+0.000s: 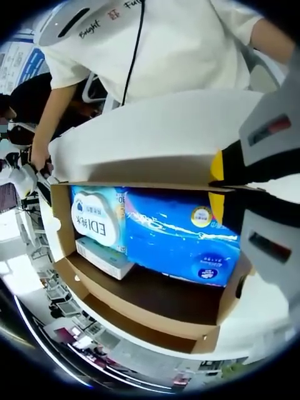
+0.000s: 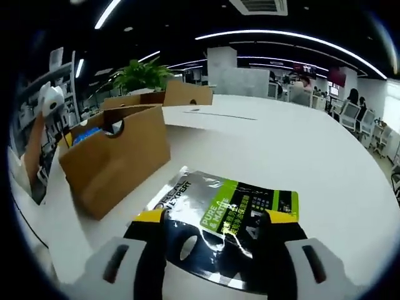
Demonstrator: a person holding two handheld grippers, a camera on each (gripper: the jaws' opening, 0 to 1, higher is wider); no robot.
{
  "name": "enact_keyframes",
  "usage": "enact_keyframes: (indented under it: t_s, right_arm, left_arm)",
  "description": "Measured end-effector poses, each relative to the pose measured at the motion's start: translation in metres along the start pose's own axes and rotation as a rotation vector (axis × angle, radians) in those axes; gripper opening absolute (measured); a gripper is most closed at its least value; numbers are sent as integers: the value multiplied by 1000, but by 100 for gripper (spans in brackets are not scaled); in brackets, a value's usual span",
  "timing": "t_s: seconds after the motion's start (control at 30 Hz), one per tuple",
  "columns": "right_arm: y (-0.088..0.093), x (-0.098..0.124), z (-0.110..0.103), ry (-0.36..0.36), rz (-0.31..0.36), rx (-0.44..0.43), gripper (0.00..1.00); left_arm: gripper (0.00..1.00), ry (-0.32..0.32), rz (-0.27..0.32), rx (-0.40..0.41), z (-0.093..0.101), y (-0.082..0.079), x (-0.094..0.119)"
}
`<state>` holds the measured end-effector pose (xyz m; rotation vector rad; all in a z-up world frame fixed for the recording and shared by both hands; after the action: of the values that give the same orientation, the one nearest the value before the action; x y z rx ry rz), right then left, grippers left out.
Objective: Operate the shoe box by opening the lid, removing the specified soft item, and placing it in the target area until the item is outside and the box remains undamaged.
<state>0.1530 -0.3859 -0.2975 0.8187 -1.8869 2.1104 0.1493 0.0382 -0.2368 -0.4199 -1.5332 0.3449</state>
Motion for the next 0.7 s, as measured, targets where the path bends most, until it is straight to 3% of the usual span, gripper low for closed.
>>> enact_keyframes:
  t_s: [0.7]
  right_arm:
    - [3, -1, -6, 75, 29, -41, 59]
  left_arm:
    - [2, -5, 3, -3, -2, 1, 0]
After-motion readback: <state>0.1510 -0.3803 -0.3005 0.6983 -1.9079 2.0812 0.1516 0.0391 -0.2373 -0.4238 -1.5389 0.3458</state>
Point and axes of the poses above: the point that each gripper's makers call its tool centre point, and the gripper's own axes: x roughly backward along the fingers, z roughly to its right, y roughly out of its underside, the point moved 8 cm from there along x, roughly backward along the fingers, and after that the axes turned 6 degrees about y, right-handed, at the moved point
